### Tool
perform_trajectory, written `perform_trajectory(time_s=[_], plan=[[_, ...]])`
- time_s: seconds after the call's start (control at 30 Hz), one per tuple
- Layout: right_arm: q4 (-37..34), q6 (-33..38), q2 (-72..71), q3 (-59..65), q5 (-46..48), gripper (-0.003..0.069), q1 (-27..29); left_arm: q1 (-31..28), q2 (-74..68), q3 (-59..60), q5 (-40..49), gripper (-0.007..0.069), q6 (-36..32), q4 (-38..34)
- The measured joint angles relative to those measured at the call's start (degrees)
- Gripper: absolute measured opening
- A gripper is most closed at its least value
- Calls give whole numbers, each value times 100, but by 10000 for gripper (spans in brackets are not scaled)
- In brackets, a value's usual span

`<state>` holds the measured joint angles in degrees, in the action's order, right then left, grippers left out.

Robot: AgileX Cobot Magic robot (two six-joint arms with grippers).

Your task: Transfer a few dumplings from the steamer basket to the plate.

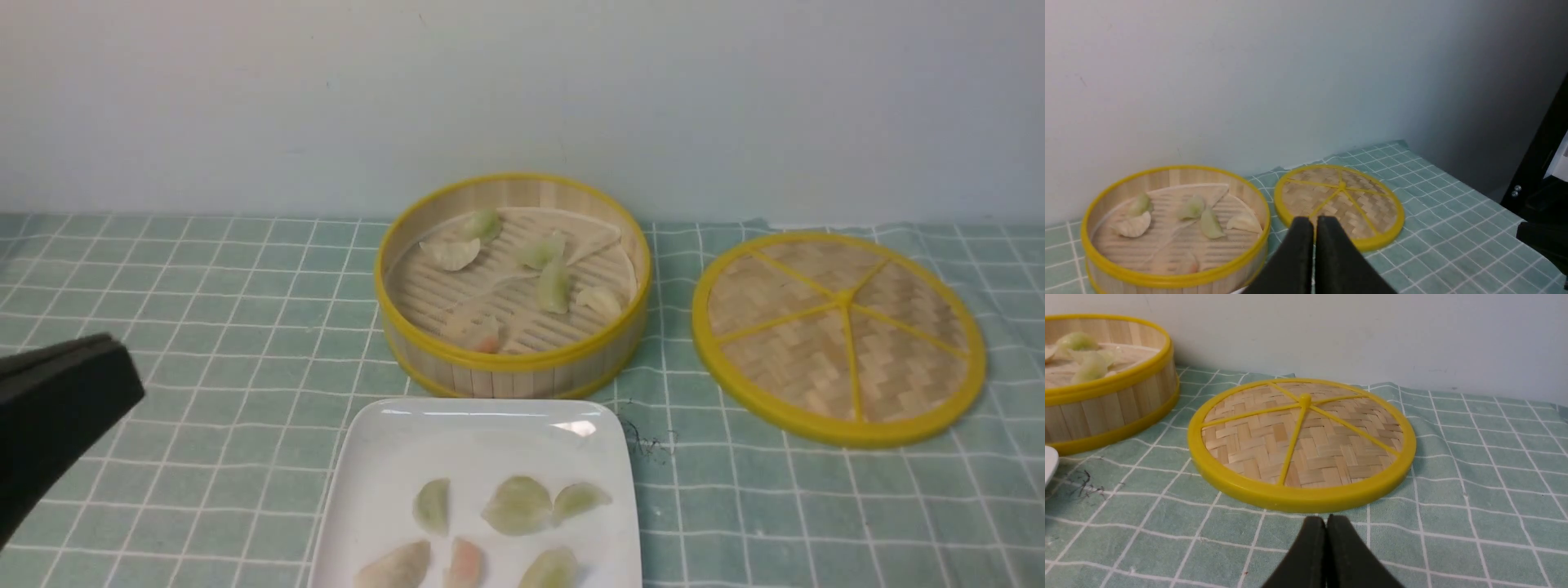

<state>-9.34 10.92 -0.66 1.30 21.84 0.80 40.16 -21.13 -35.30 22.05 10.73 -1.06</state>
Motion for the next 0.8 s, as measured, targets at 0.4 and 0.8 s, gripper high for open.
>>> perform_trajectory(time_s=[0.4, 0.8], plan=[[0, 0, 0, 0, 0, -13, 0, 0, 567, 611, -25, -6, -64, 396], [-12, 0, 0, 0, 0, -13, 0, -1808, 1436, 2408, -626, -6, -717, -110]])
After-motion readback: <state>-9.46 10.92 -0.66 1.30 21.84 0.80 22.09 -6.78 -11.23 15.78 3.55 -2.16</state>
